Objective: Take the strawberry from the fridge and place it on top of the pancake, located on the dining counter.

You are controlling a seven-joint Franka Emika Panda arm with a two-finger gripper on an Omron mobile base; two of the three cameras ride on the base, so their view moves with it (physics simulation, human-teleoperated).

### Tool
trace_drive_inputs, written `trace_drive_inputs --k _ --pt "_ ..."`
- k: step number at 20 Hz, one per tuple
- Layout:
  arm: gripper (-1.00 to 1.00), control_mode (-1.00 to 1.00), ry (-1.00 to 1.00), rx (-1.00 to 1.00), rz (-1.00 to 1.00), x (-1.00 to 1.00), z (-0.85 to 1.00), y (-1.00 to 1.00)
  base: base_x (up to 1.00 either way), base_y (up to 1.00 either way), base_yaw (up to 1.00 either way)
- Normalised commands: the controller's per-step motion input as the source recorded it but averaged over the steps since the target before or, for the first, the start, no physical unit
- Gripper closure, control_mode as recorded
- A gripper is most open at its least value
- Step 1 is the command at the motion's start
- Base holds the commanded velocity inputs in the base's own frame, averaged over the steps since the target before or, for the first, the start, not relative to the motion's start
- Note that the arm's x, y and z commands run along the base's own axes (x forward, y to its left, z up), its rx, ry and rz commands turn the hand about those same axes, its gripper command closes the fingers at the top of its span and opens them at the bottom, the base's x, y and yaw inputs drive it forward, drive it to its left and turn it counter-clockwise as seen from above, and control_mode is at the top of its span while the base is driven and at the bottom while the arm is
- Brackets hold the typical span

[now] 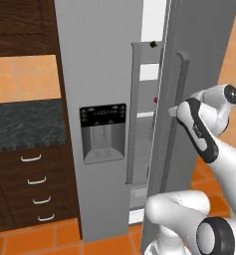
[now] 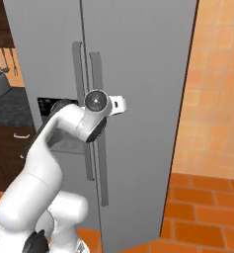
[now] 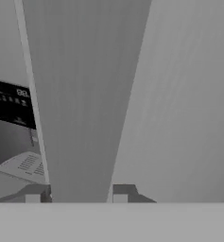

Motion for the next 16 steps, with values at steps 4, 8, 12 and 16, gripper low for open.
trace_drive_inputs --k 4,8,12,16 --pt "1.0 -1.0 0.0 0.01 0.0 -1.0 -0.01 -1.0 0.0 0.0 0.0" --pt "1.0 -1.0 0.04 0.03 -0.03 -0.98 0.0 -1.0 0.0 0.0 0.0" --pt "-1.0 -1.0 0.07 0.05 -0.09 -0.69 0.0 -0.84 0.0 0.0 0.0" --pt "-1.0 -1.0 0.01 0.0 -0.02 -0.33 0.26 -0.29 0.0 0.0 0.0"
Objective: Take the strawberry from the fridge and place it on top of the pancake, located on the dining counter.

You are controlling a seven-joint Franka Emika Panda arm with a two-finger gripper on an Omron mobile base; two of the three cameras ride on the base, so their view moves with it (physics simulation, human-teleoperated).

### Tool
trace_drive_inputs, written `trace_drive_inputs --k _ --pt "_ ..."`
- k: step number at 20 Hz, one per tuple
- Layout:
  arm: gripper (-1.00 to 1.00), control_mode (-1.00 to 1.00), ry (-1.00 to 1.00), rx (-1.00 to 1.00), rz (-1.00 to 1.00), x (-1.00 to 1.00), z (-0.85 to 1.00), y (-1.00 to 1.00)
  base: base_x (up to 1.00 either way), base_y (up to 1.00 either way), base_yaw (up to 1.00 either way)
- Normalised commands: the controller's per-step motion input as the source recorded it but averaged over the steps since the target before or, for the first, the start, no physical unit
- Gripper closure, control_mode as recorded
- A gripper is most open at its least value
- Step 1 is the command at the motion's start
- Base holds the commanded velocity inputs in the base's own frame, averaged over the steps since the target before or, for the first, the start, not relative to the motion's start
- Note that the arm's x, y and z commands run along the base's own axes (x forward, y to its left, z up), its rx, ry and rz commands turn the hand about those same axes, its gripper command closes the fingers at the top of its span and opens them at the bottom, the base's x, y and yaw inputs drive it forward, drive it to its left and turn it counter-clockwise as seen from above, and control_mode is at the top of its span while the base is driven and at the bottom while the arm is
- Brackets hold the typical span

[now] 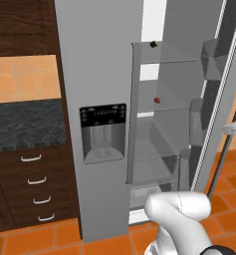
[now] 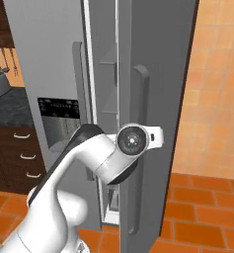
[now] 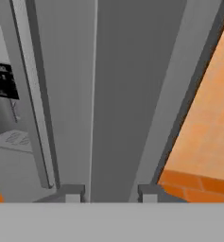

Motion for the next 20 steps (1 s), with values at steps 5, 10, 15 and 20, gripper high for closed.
trace_drive_inputs --k 5,10,15,20 --pt "-1.0 -1.0 0.05 -0.06 -0.07 -0.81 0.53 -0.02 0.0 0.0 0.0" --pt "-1.0 -1.0 0.27 -0.3 -0.11 -0.22 0.09 0.82 0.0 0.0 0.0" --pt "-1.0 -1.0 0.26 -0.43 -0.23 0.14 -0.24 1.0 0.0 0.0 0.0" --pt "-1.0 -1.0 0.19 -0.44 -0.32 0.38 -0.74 0.93 0.0 0.0 0.0"
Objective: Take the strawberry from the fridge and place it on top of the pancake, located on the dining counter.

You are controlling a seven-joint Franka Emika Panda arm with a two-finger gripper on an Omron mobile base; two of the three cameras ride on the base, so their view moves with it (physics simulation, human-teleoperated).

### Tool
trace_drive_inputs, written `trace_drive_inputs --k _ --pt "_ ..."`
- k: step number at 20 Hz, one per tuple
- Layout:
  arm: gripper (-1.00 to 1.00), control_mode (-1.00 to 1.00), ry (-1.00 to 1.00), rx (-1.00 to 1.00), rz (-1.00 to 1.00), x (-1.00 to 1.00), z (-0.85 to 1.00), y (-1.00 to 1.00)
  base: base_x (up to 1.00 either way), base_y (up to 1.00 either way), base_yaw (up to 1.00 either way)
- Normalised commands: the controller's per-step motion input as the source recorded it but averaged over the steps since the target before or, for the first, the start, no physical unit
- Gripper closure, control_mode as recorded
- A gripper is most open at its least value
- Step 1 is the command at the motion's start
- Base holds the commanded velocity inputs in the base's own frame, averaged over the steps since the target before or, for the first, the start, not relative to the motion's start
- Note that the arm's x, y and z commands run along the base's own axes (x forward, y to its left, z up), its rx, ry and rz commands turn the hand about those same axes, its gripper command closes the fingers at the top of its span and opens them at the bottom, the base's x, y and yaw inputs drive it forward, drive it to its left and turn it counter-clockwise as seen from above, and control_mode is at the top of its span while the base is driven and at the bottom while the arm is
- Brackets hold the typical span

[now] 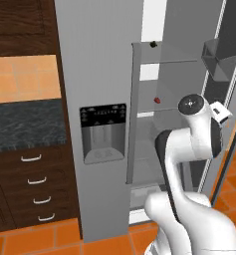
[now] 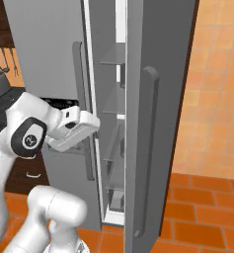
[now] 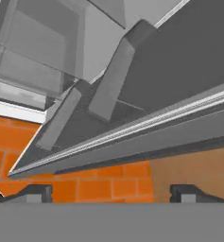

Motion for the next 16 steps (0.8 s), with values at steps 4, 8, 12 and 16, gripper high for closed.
trace_drive_inputs --k 4,8,12,16 --pt "-1.0 -1.0 0.27 -0.35 -0.23 0.74 -0.62 0.36 0.0 0.0 0.0" --pt "-1.0 -1.0 0.29 -0.29 -0.22 0.99 -0.7 -0.04 0.0 0.0 0.0" --pt "-1.0 -1.0 0.24 -0.26 -0.25 0.96 -0.53 -0.39 0.0 0.0 0.0" --pt "-1.0 -1.0 0.15 -0.16 -0.19 0.84 -0.28 -0.57 0.0 0.0 0.0"
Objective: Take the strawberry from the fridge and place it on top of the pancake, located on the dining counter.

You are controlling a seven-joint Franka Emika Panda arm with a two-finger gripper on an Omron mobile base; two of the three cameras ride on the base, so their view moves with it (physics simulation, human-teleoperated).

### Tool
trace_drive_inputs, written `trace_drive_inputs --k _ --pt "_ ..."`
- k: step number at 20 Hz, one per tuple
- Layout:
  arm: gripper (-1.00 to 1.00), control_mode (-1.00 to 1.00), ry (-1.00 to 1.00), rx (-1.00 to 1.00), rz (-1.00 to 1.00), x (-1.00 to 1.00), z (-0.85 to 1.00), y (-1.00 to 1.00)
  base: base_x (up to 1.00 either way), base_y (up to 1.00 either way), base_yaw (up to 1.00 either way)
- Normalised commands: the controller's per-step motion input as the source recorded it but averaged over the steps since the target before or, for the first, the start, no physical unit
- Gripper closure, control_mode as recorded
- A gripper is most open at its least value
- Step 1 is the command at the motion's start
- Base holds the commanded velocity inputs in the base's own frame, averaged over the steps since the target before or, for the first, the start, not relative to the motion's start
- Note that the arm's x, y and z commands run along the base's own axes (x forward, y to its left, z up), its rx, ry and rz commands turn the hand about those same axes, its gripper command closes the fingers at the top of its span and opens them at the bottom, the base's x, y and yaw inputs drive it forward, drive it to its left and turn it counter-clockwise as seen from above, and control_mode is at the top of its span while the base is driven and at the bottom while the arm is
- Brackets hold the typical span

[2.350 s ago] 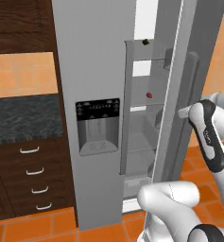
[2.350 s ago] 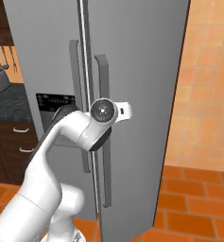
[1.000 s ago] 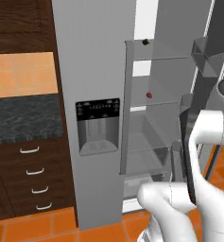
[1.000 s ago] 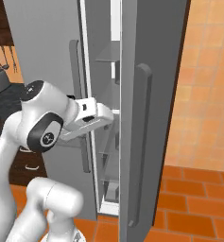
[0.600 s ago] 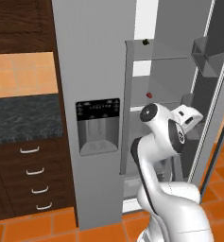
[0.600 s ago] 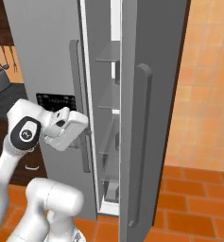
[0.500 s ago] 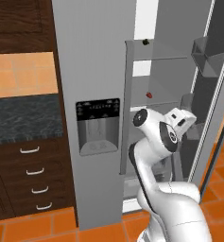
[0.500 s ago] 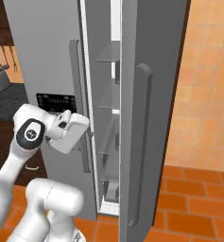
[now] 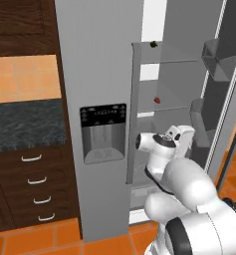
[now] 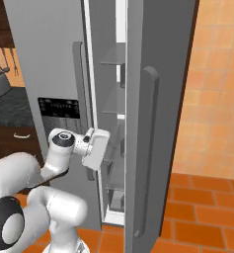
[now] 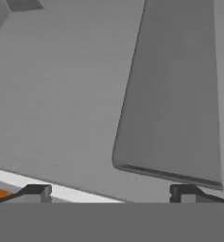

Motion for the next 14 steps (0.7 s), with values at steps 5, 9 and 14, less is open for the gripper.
trace_drive_inputs --k 5,9,14 --pt "-1.0 -1.0 0.12 -0.06 -0.2 0.54 -0.11 -0.72 0.0 0.0 0.0" --pt "-1.0 -1.0 0.1 -0.04 -0.18 0.33 -0.13 -0.73 0.0 0.0 0.0" --pt "-1.0 -1.0 0.01 0.0 -0.12 0.08 -0.01 -0.72 0.0 0.0 0.0"
